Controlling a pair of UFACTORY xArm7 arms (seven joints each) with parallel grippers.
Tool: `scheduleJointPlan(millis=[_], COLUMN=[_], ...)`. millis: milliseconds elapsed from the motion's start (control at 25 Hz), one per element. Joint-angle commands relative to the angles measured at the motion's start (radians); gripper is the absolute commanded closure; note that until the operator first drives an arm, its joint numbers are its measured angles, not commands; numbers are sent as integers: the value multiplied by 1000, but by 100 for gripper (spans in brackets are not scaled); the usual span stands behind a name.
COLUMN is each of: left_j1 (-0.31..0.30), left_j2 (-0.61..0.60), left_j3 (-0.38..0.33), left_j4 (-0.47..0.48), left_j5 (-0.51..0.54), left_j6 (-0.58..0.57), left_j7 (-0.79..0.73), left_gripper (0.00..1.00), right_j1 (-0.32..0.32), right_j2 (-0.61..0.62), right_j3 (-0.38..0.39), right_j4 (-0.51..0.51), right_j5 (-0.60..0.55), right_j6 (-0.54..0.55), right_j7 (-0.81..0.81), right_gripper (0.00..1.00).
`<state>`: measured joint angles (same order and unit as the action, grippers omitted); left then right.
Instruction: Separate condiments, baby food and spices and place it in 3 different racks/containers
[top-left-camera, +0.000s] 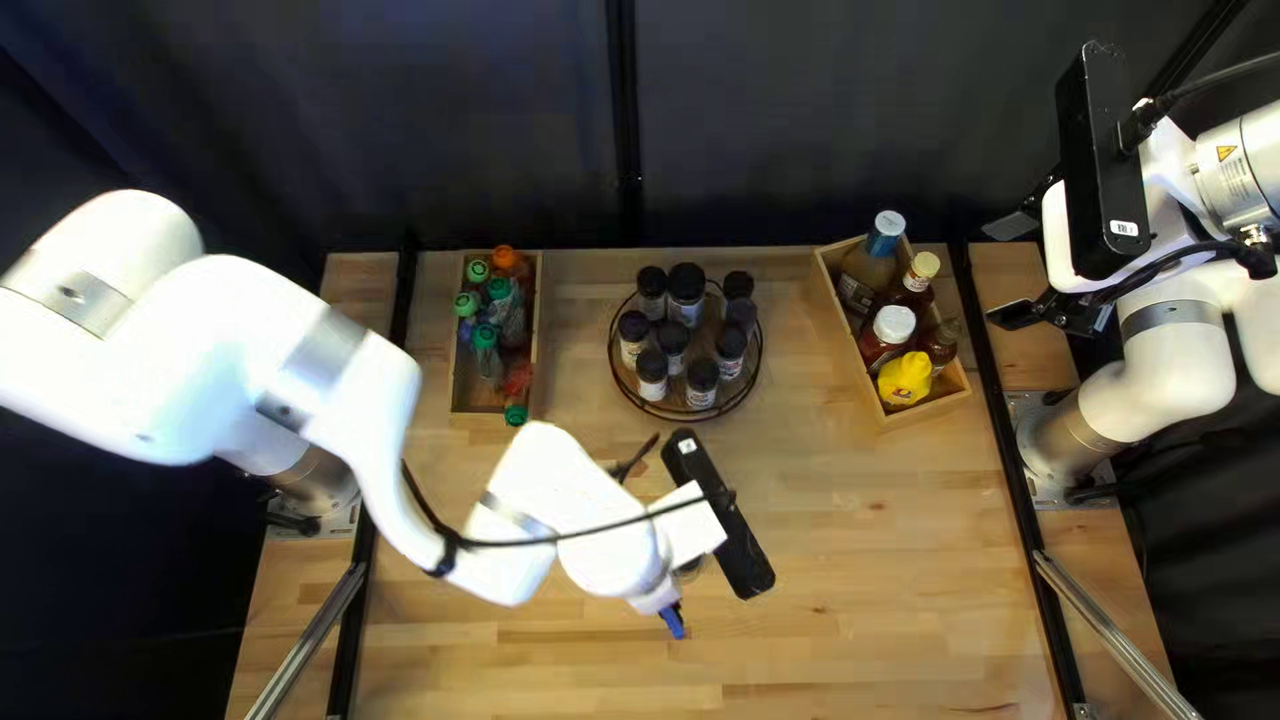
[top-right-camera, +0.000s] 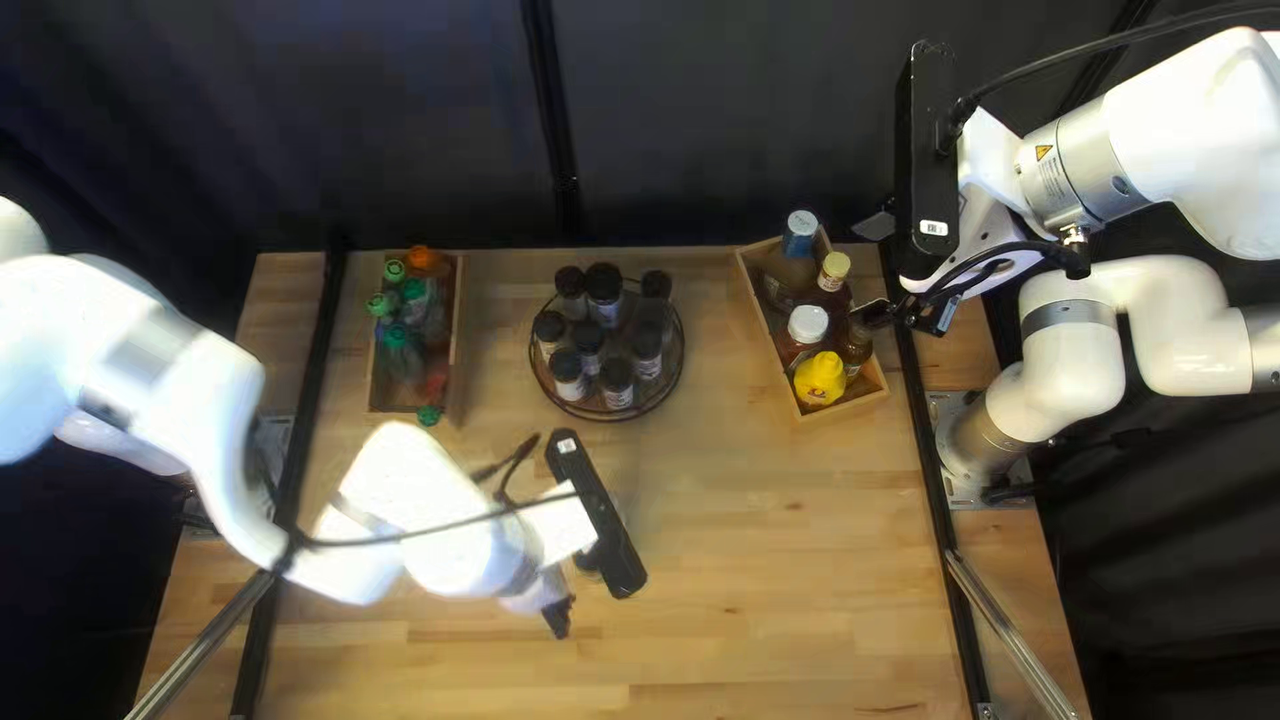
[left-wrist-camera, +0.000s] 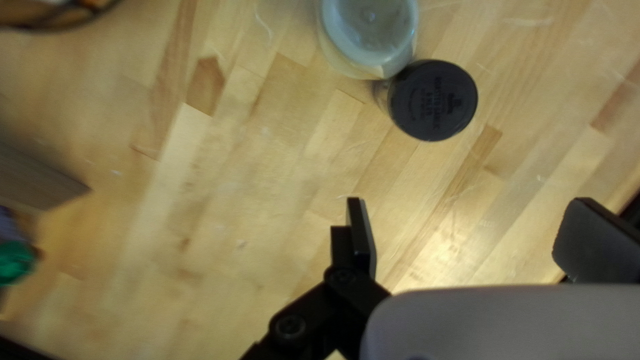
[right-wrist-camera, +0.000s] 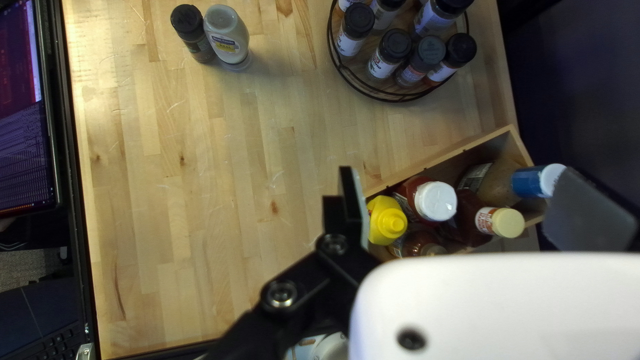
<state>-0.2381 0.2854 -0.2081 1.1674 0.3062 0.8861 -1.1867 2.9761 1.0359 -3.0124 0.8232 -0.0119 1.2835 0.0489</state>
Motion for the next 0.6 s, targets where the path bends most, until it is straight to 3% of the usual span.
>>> scheduleJointPlan(millis=[40, 440, 520, 560, 600], left_j1=[-4, -3, -18, -27, -34], left_j2=[50, 76, 72, 71, 73], left_j3=[30, 78, 81, 80, 79], left_j4=[31, 28, 30, 33, 40], left_j5=[36, 93, 113, 123, 129], left_j6=[-5, -18, 1, 12, 24], left_j7=[-55, -133, -157, -166, -171], left_gripper=[0, 0, 24, 93, 100], right_j1=[0, 0, 0, 0, 0], right_j2=[0, 0, 0, 0, 0], right_j3=[0, 0, 0, 0, 0], right_j4=[0, 0, 0, 0, 0], right_j5=[0, 0, 0, 0, 0], right_j6=[0, 0, 0, 0, 0], right_j7=[0, 0, 0, 0, 0], right_gripper=[0, 0, 0, 0, 0])
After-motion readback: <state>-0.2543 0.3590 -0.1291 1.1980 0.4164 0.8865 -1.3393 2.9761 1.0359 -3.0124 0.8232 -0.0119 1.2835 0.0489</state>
